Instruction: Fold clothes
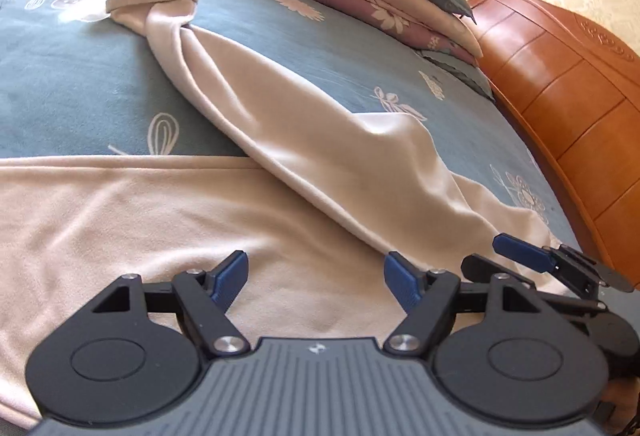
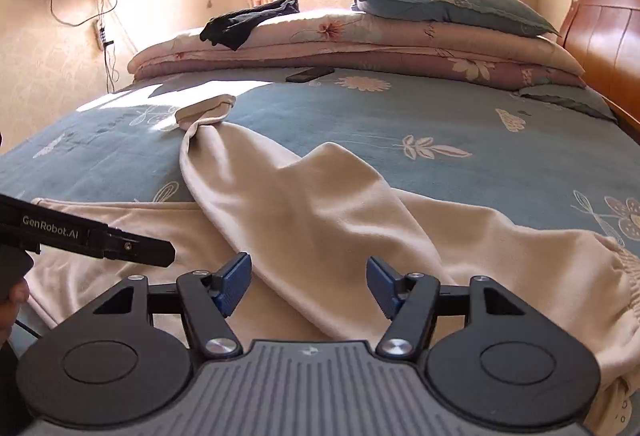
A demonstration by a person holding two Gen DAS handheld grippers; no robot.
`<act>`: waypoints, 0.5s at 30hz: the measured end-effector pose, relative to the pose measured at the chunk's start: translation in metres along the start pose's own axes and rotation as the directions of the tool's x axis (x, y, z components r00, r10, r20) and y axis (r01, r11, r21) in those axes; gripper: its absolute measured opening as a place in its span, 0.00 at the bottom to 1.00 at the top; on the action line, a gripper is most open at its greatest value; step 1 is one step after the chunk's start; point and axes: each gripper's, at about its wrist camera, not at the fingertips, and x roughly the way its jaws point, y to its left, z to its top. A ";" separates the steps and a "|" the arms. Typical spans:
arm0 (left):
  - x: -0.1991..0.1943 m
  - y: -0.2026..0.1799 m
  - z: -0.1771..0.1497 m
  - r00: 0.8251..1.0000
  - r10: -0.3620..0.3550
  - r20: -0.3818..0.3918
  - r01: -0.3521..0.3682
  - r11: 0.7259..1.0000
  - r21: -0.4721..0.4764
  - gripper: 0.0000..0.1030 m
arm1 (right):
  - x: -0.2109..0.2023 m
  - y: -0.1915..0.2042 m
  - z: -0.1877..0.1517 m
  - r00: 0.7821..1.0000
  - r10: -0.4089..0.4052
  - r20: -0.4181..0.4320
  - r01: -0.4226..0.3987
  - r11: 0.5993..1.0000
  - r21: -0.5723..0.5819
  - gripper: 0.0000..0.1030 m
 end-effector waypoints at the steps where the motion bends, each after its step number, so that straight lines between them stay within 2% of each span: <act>1: 0.000 0.011 0.002 1.000 -0.019 0.005 0.020 0.998 -0.056 0.73 | 0.006 0.013 0.003 1.000 -0.012 -0.006 0.012 0.997 -0.078 0.59; 3: 0.000 0.034 0.005 0.998 -0.066 0.018 0.068 0.982 -0.174 0.73 | 0.025 0.039 0.009 1.000 -0.029 -0.012 0.025 0.971 -0.239 0.57; 4: 0.001 0.045 0.006 0.995 -0.100 0.027 0.103 0.965 -0.241 0.73 | 0.034 0.052 0.012 0.999 -0.037 -0.014 0.031 0.948 -0.317 0.57; 7: 0.006 0.075 0.008 0.980 -0.189 0.065 0.199 0.887 -0.417 0.72 | 0.060 0.082 0.011 0.998 -0.056 -0.022 0.038 0.879 -0.476 0.53; 10: 0.012 0.088 0.013 0.970 -0.222 0.099 0.242 0.844 -0.479 0.72 | 0.084 0.101 0.007 0.996 -0.072 -0.054 0.029 0.825 -0.564 0.47; 13: 0.019 0.087 0.021 0.972 -0.216 0.095 0.235 0.849 -0.474 0.72 | 0.104 0.113 -0.001 0.992 -0.112 -0.059 0.049 0.772 -0.634 0.41; 15: 0.025 0.084 0.025 0.975 -0.208 0.083 0.222 0.858 -0.462 0.72 | 0.107 0.115 -0.001 0.991 -0.125 -0.045 0.067 0.762 -0.644 0.36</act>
